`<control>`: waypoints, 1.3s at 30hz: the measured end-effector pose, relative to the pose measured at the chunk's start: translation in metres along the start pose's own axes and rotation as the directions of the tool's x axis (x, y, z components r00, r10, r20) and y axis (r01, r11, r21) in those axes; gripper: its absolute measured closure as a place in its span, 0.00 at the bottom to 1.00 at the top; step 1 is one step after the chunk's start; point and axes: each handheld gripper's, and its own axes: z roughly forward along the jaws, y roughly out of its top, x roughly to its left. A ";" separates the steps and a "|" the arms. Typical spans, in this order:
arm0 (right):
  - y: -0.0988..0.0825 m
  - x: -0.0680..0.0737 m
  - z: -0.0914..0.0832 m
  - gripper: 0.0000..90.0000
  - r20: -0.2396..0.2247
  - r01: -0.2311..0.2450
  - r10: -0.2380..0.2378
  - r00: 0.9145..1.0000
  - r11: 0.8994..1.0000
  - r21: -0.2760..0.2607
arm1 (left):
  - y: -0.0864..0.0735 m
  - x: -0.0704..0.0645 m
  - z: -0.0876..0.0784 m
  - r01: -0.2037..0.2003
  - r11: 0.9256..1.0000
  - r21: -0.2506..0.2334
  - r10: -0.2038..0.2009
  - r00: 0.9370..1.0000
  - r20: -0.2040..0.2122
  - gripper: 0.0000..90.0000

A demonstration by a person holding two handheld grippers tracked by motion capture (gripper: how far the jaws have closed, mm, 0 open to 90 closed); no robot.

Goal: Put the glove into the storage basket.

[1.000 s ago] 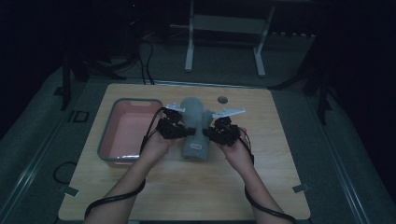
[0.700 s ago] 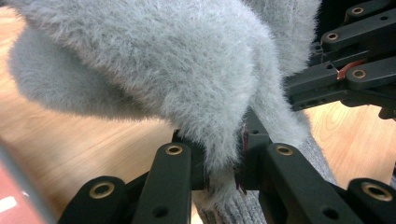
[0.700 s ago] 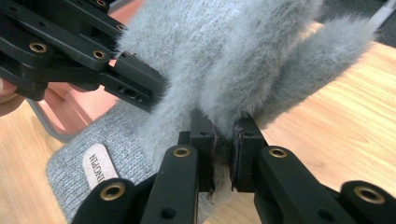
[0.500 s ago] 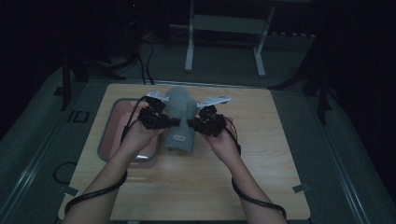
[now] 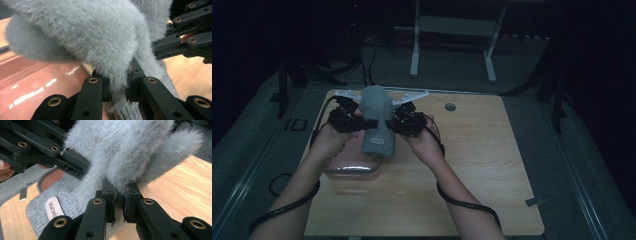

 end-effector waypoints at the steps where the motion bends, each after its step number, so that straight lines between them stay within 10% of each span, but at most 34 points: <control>1: 0.003 0.003 0.004 0.91 -0.004 0.005 -0.005 1.000 1.000 -0.001 | -0.001 0.004 -0.004 0.003 1.000 0.000 -0.003 1.000 -0.008 0.88; 8: 0.017 0.019 0.035 0.91 -0.035 0.015 -0.015 0.999 1.000 0.001 | -0.019 0.029 -0.015 0.050 0.999 -0.009 -0.050 0.998 -0.049 0.88; 17: -0.006 0.019 0.086 0.91 -0.035 -0.026 0.029 0.999 0.995 0.096 | -0.055 0.058 0.019 0.126 0.990 0.064 -0.122 0.991 -0.052 0.88; 28: -0.028 0.021 0.142 0.91 0.045 -0.079 0.069 0.997 0.953 0.293 | -0.081 0.076 0.058 0.173 0.967 0.184 -0.156 0.982 -0.107 0.87; 39: -0.029 0.019 0.153 0.88 0.110 -0.074 0.036 0.993 0.928 0.364 | -0.077 0.079 0.078 0.181 0.948 0.261 -0.153 0.980 -0.125 0.87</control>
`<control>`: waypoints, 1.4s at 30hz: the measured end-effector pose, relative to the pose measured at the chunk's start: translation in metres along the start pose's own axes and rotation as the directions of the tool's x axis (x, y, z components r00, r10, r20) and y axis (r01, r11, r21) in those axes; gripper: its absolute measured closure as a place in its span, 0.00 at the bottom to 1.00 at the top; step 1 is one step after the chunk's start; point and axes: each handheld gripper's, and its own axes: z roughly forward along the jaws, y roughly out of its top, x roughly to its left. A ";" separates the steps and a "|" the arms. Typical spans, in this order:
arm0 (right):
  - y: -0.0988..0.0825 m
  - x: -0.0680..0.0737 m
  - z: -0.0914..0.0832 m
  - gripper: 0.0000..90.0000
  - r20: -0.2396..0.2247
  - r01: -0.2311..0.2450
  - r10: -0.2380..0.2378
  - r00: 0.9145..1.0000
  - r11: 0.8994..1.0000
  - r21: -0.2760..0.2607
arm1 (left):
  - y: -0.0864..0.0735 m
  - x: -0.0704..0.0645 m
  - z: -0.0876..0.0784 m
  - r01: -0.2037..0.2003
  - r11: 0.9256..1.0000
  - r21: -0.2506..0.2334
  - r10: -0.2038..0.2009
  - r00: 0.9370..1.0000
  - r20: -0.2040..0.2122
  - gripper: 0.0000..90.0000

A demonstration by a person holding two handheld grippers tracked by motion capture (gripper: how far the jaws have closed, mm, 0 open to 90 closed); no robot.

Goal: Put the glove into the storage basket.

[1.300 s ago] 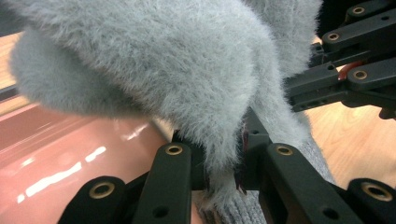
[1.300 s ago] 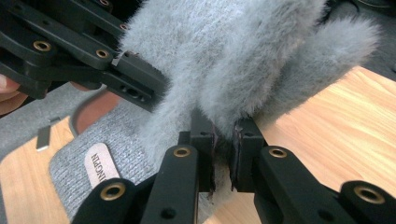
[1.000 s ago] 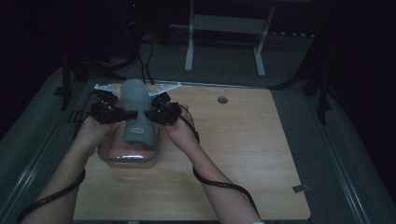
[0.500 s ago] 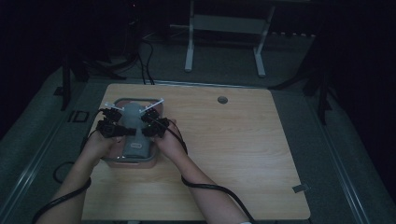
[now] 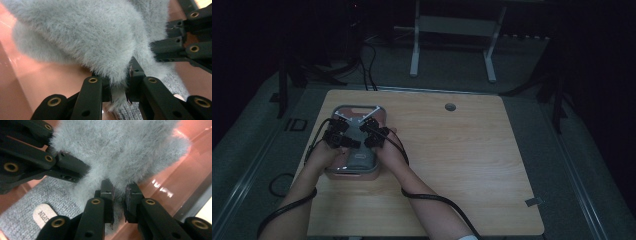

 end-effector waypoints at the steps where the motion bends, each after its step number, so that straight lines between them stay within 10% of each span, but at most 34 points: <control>1: -0.001 -0.001 0.001 0.88 -0.001 0.005 -0.005 1.000 1.000 0.003 | 0.001 0.000 0.002 -0.002 1.000 0.008 0.002 1.000 -0.005 0.87; 10: 0.002 -0.010 -0.015 0.75 -0.049 0.032 -0.033 0.998 0.999 -0.024 | 0.003 0.000 0.011 -0.003 1.000 0.028 0.004 0.999 -0.040 0.83; 16: -0.001 -0.015 -0.040 0.61 -0.097 0.077 -0.089 0.991 0.990 -0.122 | 0.001 -0.005 -0.008 -0.022 0.995 -0.094 0.014 0.996 -0.086 0.55; 22: -0.009 -0.024 -0.063 0.40 -0.165 0.101 -0.134 0.977 0.976 -0.194 | -0.007 -0.020 -0.041 -0.109 0.965 -0.238 0.106 0.994 -0.024 0.28; 27: -0.023 -0.030 -0.072 0.24 -0.208 0.128 -0.170 0.963 0.972 -0.198 | -0.021 -0.034 -0.062 -0.114 0.934 -0.340 0.133 0.990 0.035 0.25; 32: -0.040 -0.032 -0.079 0.21 -0.211 0.161 -0.209 0.955 0.961 -0.223 | -0.040 -0.052 -0.067 -0.147 0.919 -0.366 0.184 0.981 0.069 0.24; 36: -0.052 -0.028 -0.085 0.20 -0.195 0.197 -0.246 0.950 0.951 -0.240 | -0.054 -0.067 -0.067 -0.166 0.922 -0.350 0.215 0.971 0.106 0.22; 42: -0.070 -0.025 -0.091 0.20 -0.180 0.247 -0.298 0.937 0.934 -0.258 | -0.076 -0.091 -0.065 -0.216 0.899 -0.381 0.276 0.955 0.111 0.19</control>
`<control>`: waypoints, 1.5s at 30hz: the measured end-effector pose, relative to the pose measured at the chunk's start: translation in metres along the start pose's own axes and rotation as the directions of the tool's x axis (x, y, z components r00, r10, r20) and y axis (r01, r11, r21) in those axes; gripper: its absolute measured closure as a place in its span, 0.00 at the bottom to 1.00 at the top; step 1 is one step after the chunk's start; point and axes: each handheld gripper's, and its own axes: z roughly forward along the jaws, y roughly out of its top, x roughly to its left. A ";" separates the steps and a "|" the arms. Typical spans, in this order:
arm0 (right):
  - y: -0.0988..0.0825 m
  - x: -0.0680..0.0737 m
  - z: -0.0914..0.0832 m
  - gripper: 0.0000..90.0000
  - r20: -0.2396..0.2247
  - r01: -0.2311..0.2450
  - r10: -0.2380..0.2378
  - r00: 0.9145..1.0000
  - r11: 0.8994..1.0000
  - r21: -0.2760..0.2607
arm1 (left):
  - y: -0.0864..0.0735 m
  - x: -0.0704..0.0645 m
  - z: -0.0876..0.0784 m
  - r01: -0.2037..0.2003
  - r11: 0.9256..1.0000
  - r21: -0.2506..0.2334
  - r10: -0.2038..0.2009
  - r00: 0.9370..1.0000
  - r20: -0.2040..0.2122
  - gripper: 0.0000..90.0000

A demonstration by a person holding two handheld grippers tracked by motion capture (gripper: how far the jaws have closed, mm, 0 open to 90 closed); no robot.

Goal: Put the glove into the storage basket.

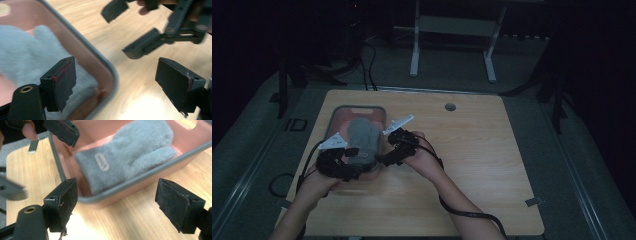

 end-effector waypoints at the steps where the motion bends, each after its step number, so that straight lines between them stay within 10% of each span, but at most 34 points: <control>1: -0.003 0.001 0.000 0.20 -0.002 0.005 -0.005 1.000 1.000 0.002 | -0.002 -0.004 0.000 -0.008 1.000 -0.006 0.008 1.000 0.005 0.19; 9: -0.030 0.002 -0.001 0.20 -0.024 0.002 -0.002 1.000 1.000 -0.001 | -0.026 -0.032 0.007 -0.085 0.995 -0.046 0.087 0.995 0.048 0.19; 26: -0.093 0.001 0.015 0.19 -0.039 0.020 -0.021 0.999 0.999 -0.027 | -0.073 -0.052 0.047 -0.107 0.992 -0.061 0.114 0.985 0.131 0.19; 45: -0.130 -0.002 0.024 0.17 0.027 0.088 -0.086 0.996 0.992 -0.088 | -0.092 -0.047 0.063 -0.127 0.991 -0.046 0.131 0.987 0.093 0.19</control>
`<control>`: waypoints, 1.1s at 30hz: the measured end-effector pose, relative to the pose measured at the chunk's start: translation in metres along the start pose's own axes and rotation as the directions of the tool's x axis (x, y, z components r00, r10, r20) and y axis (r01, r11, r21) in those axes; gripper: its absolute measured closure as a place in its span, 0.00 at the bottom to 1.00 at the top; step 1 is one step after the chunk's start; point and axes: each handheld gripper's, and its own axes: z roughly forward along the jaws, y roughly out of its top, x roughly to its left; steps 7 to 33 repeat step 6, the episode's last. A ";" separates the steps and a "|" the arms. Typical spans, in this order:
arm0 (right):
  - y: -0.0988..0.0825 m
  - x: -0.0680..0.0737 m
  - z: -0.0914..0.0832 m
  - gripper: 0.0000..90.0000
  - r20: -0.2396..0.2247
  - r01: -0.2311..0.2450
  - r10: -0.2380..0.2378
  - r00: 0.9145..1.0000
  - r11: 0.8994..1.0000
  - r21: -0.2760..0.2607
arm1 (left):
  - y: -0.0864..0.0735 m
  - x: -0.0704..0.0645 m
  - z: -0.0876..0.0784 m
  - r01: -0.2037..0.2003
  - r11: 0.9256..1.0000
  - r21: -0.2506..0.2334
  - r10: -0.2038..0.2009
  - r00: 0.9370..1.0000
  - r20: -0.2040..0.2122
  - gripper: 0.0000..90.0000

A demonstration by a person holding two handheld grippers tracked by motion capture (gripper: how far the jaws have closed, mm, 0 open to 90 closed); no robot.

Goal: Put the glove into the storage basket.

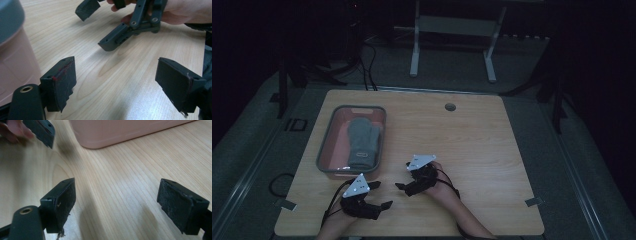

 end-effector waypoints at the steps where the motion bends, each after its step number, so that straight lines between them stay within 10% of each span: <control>1: 0.000 0.000 0.001 0.17 0.006 0.009 -0.009 1.000 1.000 0.008 | 0.000 0.000 0.000 -0.005 1.000 -0.003 0.005 1.000 0.002 0.19; 33: 0.001 -0.001 0.001 0.17 0.003 0.015 -0.015 1.000 1.000 0.007 | -0.001 0.001 -0.001 0.005 1.000 -0.006 -0.005 1.000 0.020 0.19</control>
